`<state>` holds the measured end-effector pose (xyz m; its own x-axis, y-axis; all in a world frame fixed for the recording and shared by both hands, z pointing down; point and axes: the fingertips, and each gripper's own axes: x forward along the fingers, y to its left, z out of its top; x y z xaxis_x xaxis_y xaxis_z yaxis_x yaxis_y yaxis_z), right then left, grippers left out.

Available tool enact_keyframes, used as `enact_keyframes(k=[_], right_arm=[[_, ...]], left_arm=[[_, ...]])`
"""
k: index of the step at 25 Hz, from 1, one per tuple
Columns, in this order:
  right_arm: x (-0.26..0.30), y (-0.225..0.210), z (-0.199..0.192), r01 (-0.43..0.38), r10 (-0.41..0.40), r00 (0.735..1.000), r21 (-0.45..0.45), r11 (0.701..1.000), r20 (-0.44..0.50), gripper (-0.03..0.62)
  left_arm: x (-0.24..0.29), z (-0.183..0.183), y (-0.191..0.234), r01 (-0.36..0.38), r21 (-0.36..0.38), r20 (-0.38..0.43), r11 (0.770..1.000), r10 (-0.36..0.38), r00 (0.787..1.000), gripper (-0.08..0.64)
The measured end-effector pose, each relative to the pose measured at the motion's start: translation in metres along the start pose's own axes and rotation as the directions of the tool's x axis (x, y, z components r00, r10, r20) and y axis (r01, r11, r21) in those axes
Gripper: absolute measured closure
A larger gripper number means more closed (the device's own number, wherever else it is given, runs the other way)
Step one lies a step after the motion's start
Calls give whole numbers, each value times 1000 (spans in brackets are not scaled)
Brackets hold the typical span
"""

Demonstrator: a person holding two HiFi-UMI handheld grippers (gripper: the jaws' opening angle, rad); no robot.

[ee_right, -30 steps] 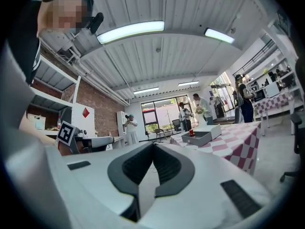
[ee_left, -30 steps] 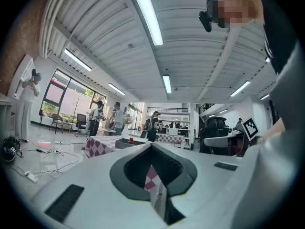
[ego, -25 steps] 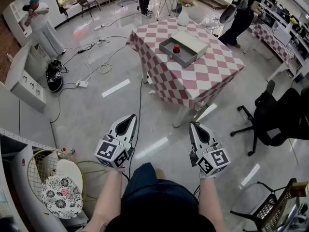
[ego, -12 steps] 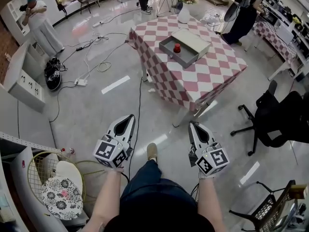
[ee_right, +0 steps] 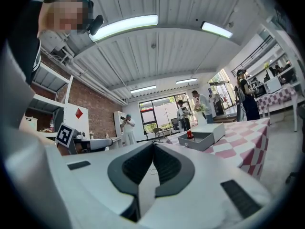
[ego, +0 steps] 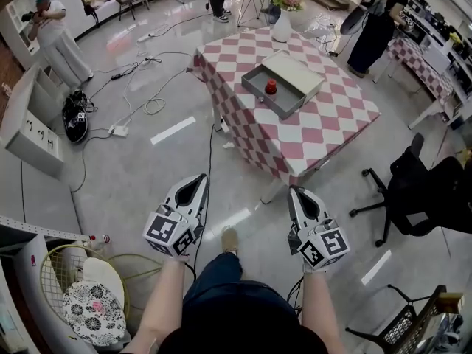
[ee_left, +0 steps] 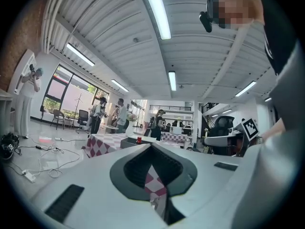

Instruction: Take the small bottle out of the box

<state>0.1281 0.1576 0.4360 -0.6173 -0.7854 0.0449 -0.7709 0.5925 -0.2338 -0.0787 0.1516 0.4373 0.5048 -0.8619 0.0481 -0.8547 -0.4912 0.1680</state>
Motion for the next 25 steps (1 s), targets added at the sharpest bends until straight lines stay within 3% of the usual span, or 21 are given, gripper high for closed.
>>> enact_keyframes(k=[25], right_arm=[[144,-77,17,85,-85,996,-18,996,0,589]], left_arm=[[145,18,110,84,-15,12,996,-84,996,557]])
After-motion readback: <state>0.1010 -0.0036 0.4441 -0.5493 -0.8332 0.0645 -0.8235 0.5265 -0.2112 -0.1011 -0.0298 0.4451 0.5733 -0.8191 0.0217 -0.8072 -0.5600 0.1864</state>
